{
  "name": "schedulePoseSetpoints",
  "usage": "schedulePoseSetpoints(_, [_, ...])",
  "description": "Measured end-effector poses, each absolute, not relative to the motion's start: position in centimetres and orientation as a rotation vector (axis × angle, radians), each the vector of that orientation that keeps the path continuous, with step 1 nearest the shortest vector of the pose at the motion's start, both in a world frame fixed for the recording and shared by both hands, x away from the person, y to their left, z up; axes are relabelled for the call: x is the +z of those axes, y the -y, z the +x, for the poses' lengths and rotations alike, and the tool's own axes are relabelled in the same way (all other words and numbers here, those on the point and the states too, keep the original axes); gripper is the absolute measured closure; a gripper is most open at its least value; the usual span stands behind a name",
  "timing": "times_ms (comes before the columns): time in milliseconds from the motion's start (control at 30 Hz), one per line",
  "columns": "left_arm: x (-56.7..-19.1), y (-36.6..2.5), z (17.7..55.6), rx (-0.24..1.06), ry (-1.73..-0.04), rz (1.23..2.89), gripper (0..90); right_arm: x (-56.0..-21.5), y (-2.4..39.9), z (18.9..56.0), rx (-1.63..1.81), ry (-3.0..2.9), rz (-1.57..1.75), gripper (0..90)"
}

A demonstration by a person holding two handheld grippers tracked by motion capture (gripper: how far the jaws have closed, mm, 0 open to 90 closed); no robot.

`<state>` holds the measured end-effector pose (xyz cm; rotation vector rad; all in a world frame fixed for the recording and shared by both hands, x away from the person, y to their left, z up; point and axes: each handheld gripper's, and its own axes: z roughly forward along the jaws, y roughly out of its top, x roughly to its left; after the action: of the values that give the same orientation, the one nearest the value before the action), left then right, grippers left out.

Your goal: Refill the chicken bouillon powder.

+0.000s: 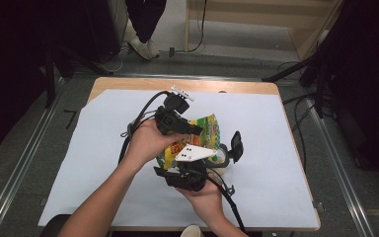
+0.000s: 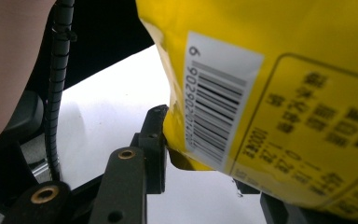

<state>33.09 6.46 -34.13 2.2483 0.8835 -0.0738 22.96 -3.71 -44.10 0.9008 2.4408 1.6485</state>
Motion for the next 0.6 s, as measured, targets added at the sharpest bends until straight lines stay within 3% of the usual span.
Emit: schedulePoseSetpoints(600, [-33.42, -6.28, 32.55, -0.047, -0.858, 2.242, 79.2, -43.70, 3.78, 22.56, 1.668, -2.423, 0.887, 63.9])
